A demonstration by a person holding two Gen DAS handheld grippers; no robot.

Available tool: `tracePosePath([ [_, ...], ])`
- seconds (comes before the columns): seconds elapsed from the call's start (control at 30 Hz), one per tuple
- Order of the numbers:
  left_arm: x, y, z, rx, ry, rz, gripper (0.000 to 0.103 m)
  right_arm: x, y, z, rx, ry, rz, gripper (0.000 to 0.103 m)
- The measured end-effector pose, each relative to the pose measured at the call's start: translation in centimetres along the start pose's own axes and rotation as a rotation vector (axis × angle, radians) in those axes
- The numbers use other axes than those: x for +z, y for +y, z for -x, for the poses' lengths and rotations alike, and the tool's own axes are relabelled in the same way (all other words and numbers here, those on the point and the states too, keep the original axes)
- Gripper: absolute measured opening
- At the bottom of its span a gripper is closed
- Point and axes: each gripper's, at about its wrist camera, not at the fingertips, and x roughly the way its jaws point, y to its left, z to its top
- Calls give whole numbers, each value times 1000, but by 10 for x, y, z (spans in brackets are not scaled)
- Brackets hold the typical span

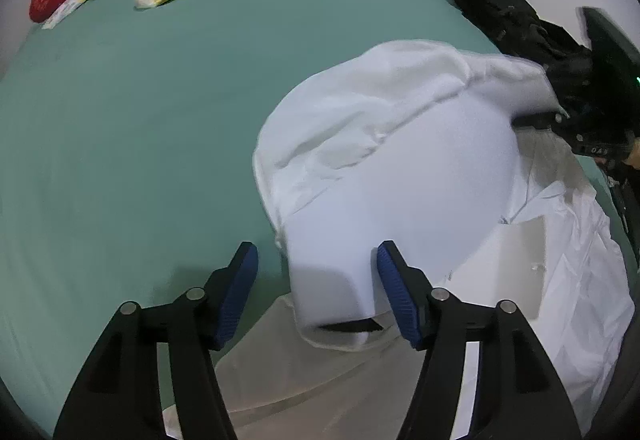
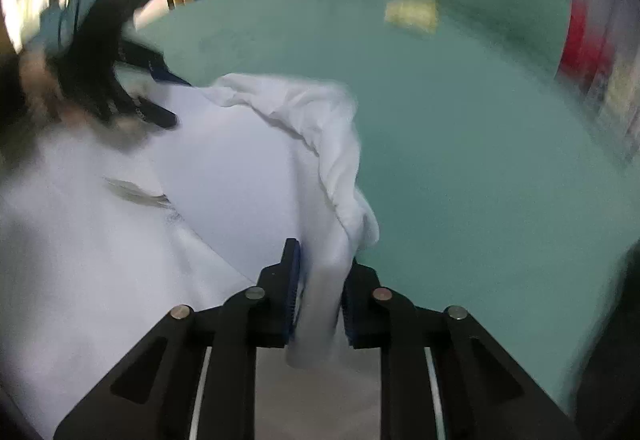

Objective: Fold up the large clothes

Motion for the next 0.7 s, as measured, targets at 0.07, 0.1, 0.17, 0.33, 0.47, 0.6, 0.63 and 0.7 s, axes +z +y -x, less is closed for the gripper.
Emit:
tracePosePath([
  [0.07,5,-10,12,101,-100,-37,28,3,34,10,-245,-62,197,17],
  [0.1,5,-19,23,216,-194,-65,23,4,46,13,-307,-95,232,17],
  [0.17,3,-29,36,306,-306,-71,22,-1,63,15,-419,-130,284,17],
  [0.33,-20,-53,31,367,-254,-136,22,-32,97,12,-524,-143,449,17],
  [0.47,-43,-59,43,373,-253,-125,22,-56,119,29,-485,-159,509,21],
  [0.6,-61,-61,66,319,-231,-83,22,-62,127,28,-435,-128,549,22],
  [0.63,-67,-64,70,310,-223,-78,22,-64,128,32,-410,-117,542,22],
  [0.7,-82,-71,77,284,-203,-66,22,-70,125,35,-390,-91,547,22],
])
